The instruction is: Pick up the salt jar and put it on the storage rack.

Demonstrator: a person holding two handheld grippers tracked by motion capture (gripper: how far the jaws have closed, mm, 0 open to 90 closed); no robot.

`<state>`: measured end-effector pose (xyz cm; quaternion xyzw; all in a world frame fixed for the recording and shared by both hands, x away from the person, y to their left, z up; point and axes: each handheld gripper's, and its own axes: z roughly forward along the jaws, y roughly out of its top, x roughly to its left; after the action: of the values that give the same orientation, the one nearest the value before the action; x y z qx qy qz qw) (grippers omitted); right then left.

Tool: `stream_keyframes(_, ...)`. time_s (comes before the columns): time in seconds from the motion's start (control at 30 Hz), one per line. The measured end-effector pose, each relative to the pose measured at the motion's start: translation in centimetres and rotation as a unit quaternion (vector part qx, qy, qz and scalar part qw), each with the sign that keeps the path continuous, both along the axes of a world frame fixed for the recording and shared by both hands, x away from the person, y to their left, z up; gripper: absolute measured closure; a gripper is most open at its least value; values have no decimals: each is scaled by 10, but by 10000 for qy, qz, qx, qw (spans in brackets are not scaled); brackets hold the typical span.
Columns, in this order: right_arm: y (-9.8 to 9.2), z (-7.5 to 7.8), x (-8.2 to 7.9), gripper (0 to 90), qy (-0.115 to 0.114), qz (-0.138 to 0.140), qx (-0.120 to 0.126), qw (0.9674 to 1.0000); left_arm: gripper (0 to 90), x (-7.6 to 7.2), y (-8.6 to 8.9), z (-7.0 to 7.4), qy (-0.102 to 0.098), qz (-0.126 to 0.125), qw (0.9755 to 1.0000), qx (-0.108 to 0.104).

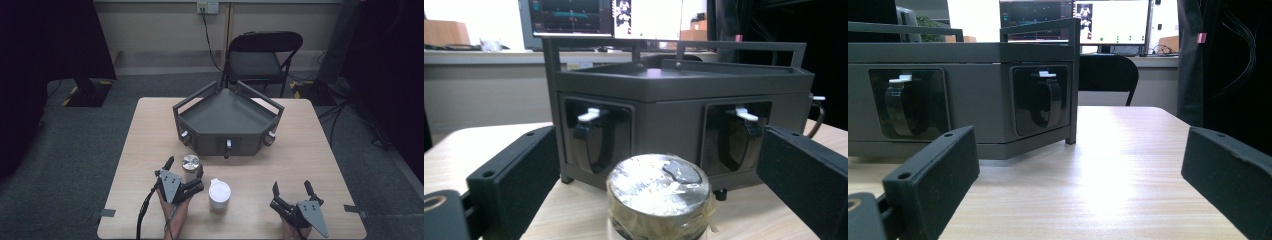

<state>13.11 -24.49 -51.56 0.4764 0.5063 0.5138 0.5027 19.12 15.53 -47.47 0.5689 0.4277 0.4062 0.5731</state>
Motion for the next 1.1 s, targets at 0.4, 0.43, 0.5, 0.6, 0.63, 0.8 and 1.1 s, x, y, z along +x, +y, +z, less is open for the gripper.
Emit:
stream_keyframes(0.4,0,0,0,5,-1,-6,-2,10000,83,15,-5,-5,296,-61,9993,199)
stream_keyframes(0.43,0,0,0,6,0,-6,-2,10000,93,17,-6,-5,347,-88,9992,152)
stream_keyframes(0.5,0,0,0,6,-1,-7,-2,10000,97,18,-7,-5,379,-82,9991,154)
stream_keyframes(0.6,0,0,0,6,-2,-8,-3,10000,121,20,-7,-5,465,-69,9988,132)
stream_keyframes(0.63,0,0,0,6,-2,-8,-3,10000,127,21,-8,-5,466,-61,9988,124)
stream_keyframes(0.8,0,0,0,7,-2,-8,-2,10000,182,23,-7,-5,549,-68,9984,96)
stream_keyframes(1.1,0,0,0,7,-2,-11,-2,10000,318,23,-6,-9,620,-26,9981,-53)
